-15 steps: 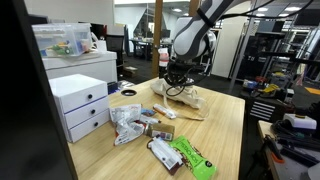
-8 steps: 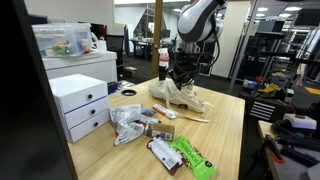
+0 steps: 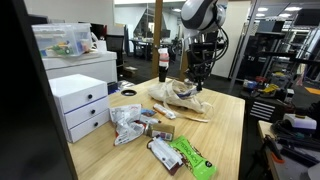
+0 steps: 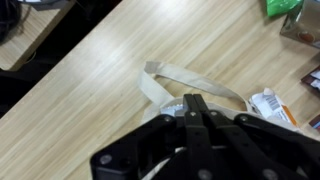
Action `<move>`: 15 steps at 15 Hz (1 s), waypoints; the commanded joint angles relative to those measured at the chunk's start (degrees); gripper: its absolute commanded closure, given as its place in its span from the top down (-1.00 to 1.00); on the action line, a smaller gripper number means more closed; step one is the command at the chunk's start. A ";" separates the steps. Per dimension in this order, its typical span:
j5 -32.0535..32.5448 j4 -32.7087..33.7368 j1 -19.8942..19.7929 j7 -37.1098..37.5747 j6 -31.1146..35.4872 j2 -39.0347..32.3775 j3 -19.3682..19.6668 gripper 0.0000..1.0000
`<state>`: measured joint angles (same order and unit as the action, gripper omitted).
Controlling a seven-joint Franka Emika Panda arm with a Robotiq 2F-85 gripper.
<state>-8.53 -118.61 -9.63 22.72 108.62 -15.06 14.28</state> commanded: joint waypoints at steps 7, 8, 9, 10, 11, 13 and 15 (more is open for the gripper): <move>-3.64 -0.54 -0.89 -7.86 4.29 5.47 -1.73 -1.00; -3.93 -0.74 -0.69 -8.09 6.35 5.74 -2.16 -1.00; -3.82 -1.14 -0.44 -8.30 8.41 6.19 -2.65 -1.00; -3.95 -1.45 -0.29 -8.51 9.94 6.56 -3.13 -1.00; -4.19 -1.83 -0.08 -8.73 11.34 7.08 -3.67 -1.00; -4.48 -2.51 0.41 -9.08 12.88 8.19 -4.55 -1.00; -4.02 -2.48 0.88 -8.88 12.12 9.01 -5.27 -1.00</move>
<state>-11.15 -118.30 -9.12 16.08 119.68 -9.54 9.81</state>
